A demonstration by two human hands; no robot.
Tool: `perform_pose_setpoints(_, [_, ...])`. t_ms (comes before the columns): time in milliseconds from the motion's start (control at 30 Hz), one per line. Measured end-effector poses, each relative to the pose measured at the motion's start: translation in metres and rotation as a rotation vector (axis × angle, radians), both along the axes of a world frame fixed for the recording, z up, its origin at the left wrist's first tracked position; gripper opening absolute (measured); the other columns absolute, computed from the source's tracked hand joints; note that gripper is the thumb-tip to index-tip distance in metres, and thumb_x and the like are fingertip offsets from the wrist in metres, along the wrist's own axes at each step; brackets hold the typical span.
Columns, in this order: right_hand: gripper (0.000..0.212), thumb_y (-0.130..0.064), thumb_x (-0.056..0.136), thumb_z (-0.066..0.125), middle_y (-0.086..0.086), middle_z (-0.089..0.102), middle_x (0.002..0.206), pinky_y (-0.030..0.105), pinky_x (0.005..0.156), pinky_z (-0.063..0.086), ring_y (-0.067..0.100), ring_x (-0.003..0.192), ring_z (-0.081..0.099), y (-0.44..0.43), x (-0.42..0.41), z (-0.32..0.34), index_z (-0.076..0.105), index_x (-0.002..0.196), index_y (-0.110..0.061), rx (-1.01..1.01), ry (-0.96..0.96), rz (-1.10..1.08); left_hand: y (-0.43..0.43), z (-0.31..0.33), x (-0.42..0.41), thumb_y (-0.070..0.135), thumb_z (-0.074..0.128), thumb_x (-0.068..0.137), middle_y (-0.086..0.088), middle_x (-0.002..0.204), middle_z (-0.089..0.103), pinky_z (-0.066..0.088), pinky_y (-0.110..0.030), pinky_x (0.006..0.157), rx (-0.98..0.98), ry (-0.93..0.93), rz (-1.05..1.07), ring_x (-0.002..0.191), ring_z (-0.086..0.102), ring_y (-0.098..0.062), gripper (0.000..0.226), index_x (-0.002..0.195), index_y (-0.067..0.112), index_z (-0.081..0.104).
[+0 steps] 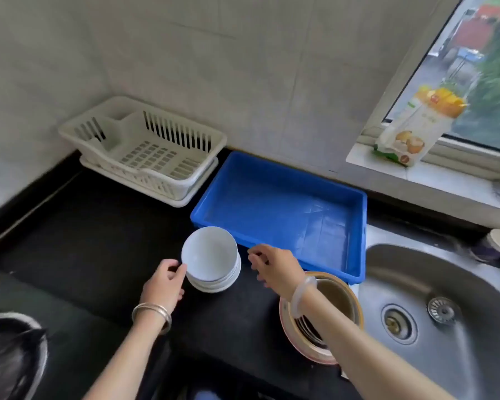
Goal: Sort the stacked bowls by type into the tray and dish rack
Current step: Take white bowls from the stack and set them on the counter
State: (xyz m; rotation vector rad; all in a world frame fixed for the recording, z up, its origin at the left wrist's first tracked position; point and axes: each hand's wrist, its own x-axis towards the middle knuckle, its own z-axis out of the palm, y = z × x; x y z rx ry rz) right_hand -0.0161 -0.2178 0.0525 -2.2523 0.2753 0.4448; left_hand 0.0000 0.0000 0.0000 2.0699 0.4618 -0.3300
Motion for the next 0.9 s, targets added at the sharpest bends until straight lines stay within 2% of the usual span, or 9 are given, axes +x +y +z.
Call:
perform_pose_setpoints(133, [0.034, -0.040, 0.091, 0.047, 0.008, 0.069, 0.090, 0.031, 0.066, 0.047, 0.026, 0.076, 0.059, 0.025, 0.037, -0.012, 0.059, 0.116, -0.020, -0.200, -0.014, 0.028, -0.007, -0.002, 0.014, 0.016, 0.052, 0.091, -0.007, 0.096, 0.061, 0.054, -0.032, 0.063, -0.163, 0.015, 0.069, 0.072, 0.064, -0.023, 0.033, 0.123, 0.014, 0.053])
perform_pose_setpoints(233, [0.022, -0.033, 0.088, 0.051, 0.008, 0.065, 0.084, 0.029, 0.058, 0.039, 0.027, 0.071, 0.056, 0.036, 0.043, -0.021, 0.060, 0.092, -0.013, -0.250, -0.039, 0.007, -0.007, -0.008, 0.016, 0.012, 0.052, 0.090, -0.010, 0.098, 0.063, 0.056, -0.033, 0.066, -0.195, 0.012, 0.085, 0.071, 0.064, -0.021, 0.033, 0.123, 0.012, 0.053])
perform_pose_setpoints(333, [0.021, -0.015, 0.087, 0.046, 0.004, 0.045, 0.063, 0.027, 0.046, 0.028, 0.021, 0.055, 0.040, 0.044, 0.048, -0.021, 0.040, 0.068, -0.011, -0.348, -0.038, 0.010, -0.009, -0.011, 0.017, 0.014, 0.052, 0.090, -0.008, 0.101, 0.062, 0.056, -0.033, 0.068, -0.246, 0.021, 0.134, 0.075, 0.065, -0.021, 0.030, 0.121, 0.013, 0.055])
perform_pose_setpoints(400, [0.028, -0.004, 0.086, 0.039, 0.003, 0.037, 0.060, 0.027, 0.043, 0.023, 0.021, 0.054, 0.035, 0.048, 0.053, -0.020, 0.029, 0.061, -0.013, -0.381, -0.027, 0.027, -0.009, -0.013, 0.016, 0.017, 0.051, 0.092, -0.008, 0.102, 0.063, 0.056, -0.033, 0.071, -0.302, 0.017, 0.184, 0.080, 0.065, -0.023, 0.027, 0.117, 0.014, 0.058])
perform_pose_setpoints(467, [0.025, -0.001, 0.087, 0.036, 0.005, 0.038, 0.062, 0.027, 0.043, 0.022, 0.025, 0.060, 0.037, 0.048, 0.056, -0.018, 0.032, 0.064, -0.010, -0.378, -0.005, 0.025, -0.008, -0.015, 0.014, 0.020, 0.048, 0.093, -0.009, 0.100, 0.065, 0.056, -0.036, 0.077, -0.367, 0.019, 0.243, 0.082, 0.066, -0.023, 0.022, 0.109, 0.014, 0.062])
perform_pose_setpoints(567, [0.016, -0.002, 0.088, 0.035, 0.009, 0.047, 0.071, 0.026, 0.045, 0.027, 0.030, 0.065, 0.044, 0.043, 0.058, -0.015, 0.040, 0.074, -0.006, -0.336, 0.012, 0.006, -0.007, -0.017, 0.015, 0.018, 0.045, 0.094, -0.008, 0.095, 0.068, 0.056, -0.037, 0.081, -0.353, 0.019, 0.262, 0.085, 0.067, -0.023, 0.021, 0.098, 0.015, 0.066])
perform_pose_setpoints(733, [0.019, -0.007, 0.087, 0.040, 0.014, 0.058, 0.074, 0.027, 0.052, 0.042, 0.033, 0.066, 0.059, 0.030, 0.054, -0.004, 0.047, 0.069, -0.008, -0.222, -0.039, -0.110, -0.011, -0.014, 0.019, 0.022, 0.056, 0.089, -0.003, 0.096, 0.067, 0.057, -0.035, 0.078, -0.197, 0.018, 0.188, 0.078, 0.067, -0.019, 0.028, 0.115, 0.013, 0.063])
perform_pose_setpoints(833, [0.018, -0.008, 0.086, 0.044, 0.019, 0.067, 0.083, 0.033, 0.064, 0.055, 0.036, 0.071, 0.068, 0.020, 0.053, 0.001, 0.058, 0.078, -0.001, -0.153, -0.088, -0.165, -0.017, -0.008, 0.022, 0.014, 0.060, 0.086, 0.002, 0.087, 0.062, 0.057, -0.039, 0.078, -0.102, 0.006, 0.160, 0.074, 0.064, -0.020, 0.024, 0.110, 0.013, 0.064])
perform_pose_setpoints(900, [0.018, -0.009, 0.087, 0.046, 0.016, 0.068, 0.084, 0.029, 0.059, 0.054, 0.031, 0.064, 0.069, 0.014, 0.051, 0.003, 0.061, 0.078, -0.003, -0.119, -0.106, -0.175, -0.020, -0.005, 0.024, 0.010, 0.060, 0.085, -0.003, 0.095, 0.063, 0.057, -0.043, 0.080, -0.036, 0.009, 0.154, 0.083, 0.063, -0.024, 0.022, 0.106, 0.014, 0.063])
